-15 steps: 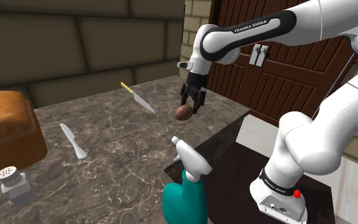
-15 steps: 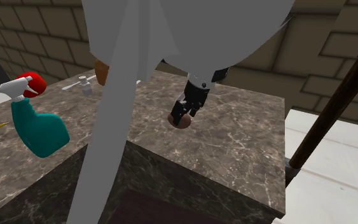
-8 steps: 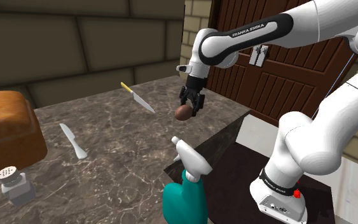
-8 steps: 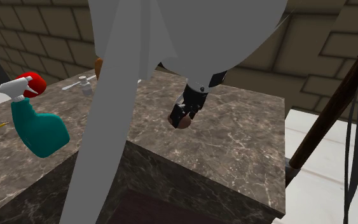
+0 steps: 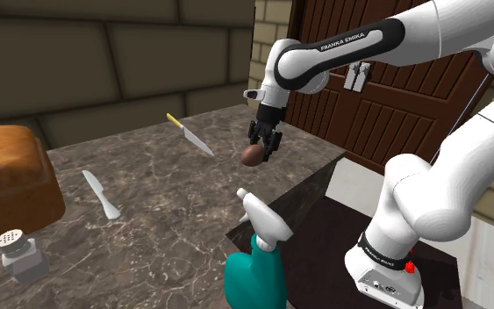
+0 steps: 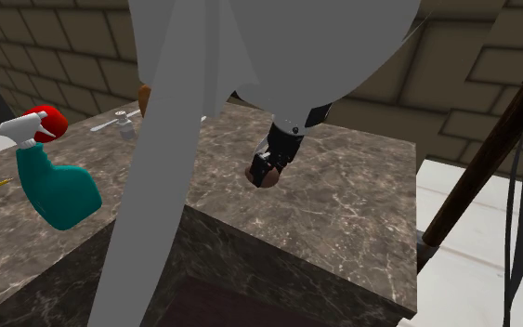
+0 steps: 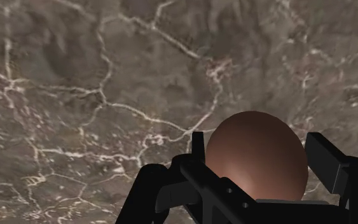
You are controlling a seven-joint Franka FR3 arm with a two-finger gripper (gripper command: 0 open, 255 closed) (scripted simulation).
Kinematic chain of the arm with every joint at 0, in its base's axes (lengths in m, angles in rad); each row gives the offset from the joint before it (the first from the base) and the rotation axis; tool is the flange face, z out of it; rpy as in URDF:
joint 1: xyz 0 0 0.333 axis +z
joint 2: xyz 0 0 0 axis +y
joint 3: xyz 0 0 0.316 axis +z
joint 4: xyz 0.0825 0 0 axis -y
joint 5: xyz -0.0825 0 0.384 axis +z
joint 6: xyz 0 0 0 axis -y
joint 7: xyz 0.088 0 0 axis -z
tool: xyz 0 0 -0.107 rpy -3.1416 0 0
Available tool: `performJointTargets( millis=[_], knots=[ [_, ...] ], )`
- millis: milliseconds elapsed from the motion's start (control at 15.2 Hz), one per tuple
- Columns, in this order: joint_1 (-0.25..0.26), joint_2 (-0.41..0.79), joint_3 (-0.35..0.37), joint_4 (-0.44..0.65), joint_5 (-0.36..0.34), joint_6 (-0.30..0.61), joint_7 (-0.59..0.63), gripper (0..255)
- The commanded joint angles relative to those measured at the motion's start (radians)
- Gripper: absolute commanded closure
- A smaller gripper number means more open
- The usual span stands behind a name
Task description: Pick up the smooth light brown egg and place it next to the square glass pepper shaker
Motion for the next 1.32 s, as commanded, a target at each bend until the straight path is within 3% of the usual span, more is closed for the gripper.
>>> performJointTargets(
  millis=[0,198,1254],
  knots=[
    [0.0,0.001,0.0,-0.001,0.0,0.0,0.0,255],
    [0.0,0.001,0.0,-0.001,0.0,0.0,0.0,255],
    [-0.005,-0.054,0.022,0.168,-0.026,-0.212,0.069,255]
  ],
)
